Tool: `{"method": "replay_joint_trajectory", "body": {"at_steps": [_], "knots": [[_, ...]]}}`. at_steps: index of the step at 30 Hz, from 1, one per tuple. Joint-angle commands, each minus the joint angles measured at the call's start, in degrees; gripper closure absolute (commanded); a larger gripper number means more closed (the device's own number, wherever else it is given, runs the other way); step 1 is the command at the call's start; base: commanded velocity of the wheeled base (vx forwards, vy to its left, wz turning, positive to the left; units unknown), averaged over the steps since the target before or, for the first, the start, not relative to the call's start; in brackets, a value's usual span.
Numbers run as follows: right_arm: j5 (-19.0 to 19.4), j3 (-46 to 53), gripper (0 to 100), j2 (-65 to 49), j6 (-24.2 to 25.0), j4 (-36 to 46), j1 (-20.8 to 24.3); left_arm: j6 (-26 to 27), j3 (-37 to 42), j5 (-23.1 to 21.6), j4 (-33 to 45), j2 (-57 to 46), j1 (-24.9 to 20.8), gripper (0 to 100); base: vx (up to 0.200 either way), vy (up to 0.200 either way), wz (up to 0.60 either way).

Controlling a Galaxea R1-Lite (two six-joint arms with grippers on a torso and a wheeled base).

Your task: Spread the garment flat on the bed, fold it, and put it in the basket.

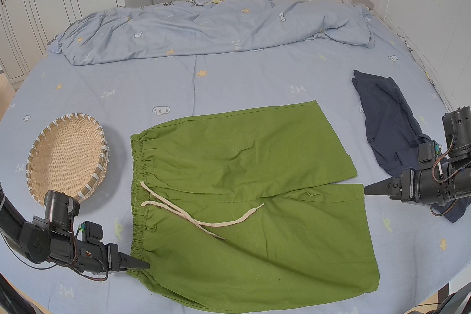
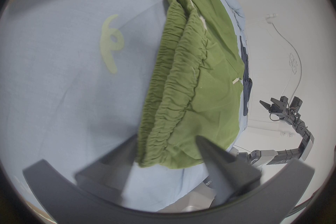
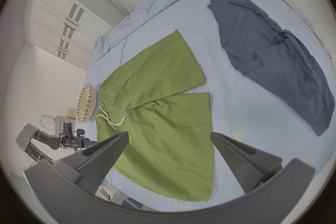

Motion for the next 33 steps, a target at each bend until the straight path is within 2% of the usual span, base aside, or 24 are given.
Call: {"method": "replay_joint_trajectory", "body": {"at_steps": [1,9,14,17,20,22,23,25,29,31,33], "knots": [[0.0,0.1,0,0.3,0.0,0.0,0.0,0.0,0.4,-0.2,0.1,-0.5,0.0,100,0.0,0.0,0.0],[0.0,1.0,0,0.0,0.0,0.1,-0.1,0.0,4.7,-0.1,0.1,-5.8,0.3,100,0.0,0.0,0.0],[0.2,8.7,0,-1.5,-0.3,0.1,-0.1,0.1,8.0,-0.4,0.0,-10.1,5.4,100,0.0,0.0,0.0],[0.5,13.7,0,0.3,-0.4,-0.2,-0.9,0.1,7.9,-0.6,0.1,-10.2,6.9,100,0.0,0.0,0.0],[2.6,16.7,0,2.2,-0.3,-1.2,-2.0,0.1,7.8,-0.7,0.1,-9.9,6.8,100,0.0,0.0,0.0],[6.1,19.6,0,3.2,-0.4,-3.0,-3.4,0.1,8.1,-0.7,0.0,-10.0,6.4,100,0.0,0.0,0.0],[6.1,19.6,0,3.2,-0.4,-3.0,-3.4,0.1,8.1,-0.7,0.0,-10.0,6.4,100,0.0,0.0,0.0],[9.2,22.2,0,5.0,-0.8,-5.8,-4.5,0.1,8.2,-0.8,0.1,-10.0,6.0,100,0.0,0.0,0.0],[10.3,25.1,0,6.9,-2.6,-9.1,-4.2,0.1,8.0,-0.8,0.1,-9.7,5.2,100,0.0,0.0,0.0],[10.6,27.1,0,10.4,-5.9,-11.1,-3.4,0.1,7.8,-0.8,0.1,-9.6,4.5,100,0.0,0.0,0.0],[10.6,27.9,0,12.3,-6.6,-12.2,-2.9,0.1,7.6,-0.8,0.1,-9.4,4.2,100,0.0,0.0,0.0]]}}
